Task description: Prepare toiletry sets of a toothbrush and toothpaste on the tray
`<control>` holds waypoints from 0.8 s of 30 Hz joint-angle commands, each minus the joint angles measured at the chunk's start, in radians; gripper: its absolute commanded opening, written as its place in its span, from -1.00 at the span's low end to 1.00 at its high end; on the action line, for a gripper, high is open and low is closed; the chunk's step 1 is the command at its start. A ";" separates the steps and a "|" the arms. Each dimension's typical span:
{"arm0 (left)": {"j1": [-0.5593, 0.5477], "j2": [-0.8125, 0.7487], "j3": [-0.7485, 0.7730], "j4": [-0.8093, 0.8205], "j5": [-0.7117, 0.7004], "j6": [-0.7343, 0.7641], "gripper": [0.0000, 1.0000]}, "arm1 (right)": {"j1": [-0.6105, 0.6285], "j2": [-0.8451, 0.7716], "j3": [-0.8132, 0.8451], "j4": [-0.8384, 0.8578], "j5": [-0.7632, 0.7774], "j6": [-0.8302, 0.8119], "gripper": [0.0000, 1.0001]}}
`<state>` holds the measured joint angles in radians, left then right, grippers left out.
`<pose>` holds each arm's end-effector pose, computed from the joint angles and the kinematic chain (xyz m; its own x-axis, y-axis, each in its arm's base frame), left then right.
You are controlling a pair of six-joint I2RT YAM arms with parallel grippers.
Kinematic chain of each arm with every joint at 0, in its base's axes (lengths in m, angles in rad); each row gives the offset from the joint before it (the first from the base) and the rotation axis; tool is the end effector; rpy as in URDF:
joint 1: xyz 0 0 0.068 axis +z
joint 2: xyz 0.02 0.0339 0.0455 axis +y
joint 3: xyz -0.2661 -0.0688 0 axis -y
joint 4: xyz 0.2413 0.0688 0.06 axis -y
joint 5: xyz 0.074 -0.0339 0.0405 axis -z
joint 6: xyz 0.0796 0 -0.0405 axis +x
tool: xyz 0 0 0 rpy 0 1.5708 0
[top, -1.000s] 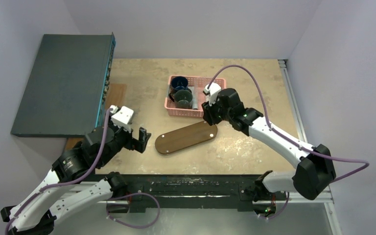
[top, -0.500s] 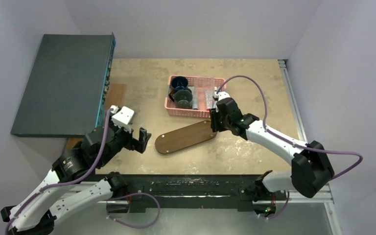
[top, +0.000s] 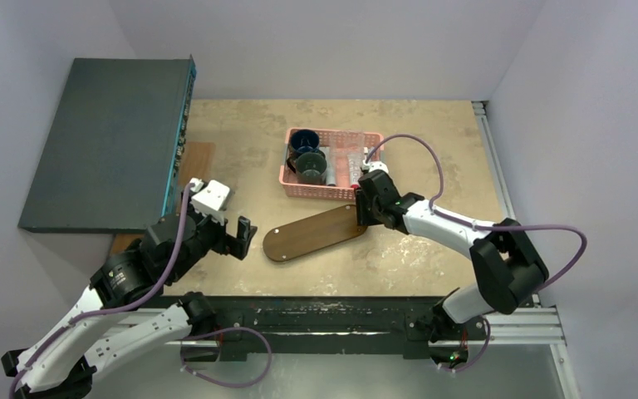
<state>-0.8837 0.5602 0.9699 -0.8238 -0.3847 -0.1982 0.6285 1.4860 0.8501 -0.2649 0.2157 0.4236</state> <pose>0.1038 -0.0795 0.3466 -0.3484 0.1369 -0.9273 0.4387 0.8981 -0.0322 0.2701 0.1752 0.1647 -0.7699 -0.0632 -0.6351 -0.1649 0.9810 0.1023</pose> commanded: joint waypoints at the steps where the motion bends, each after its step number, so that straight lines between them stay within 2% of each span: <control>1: 0.005 -0.003 0.001 0.037 0.005 0.012 0.98 | 0.003 0.000 -0.003 0.033 0.050 0.014 -0.11; 24: 0.006 -0.009 0.001 0.037 0.003 0.014 0.98 | 0.052 -0.032 -0.074 0.022 -0.011 -0.016 -0.19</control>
<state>-0.8837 0.5583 0.9703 -0.8242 -0.3813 -0.1978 0.6567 1.4780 0.7963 -0.2352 0.2157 0.4099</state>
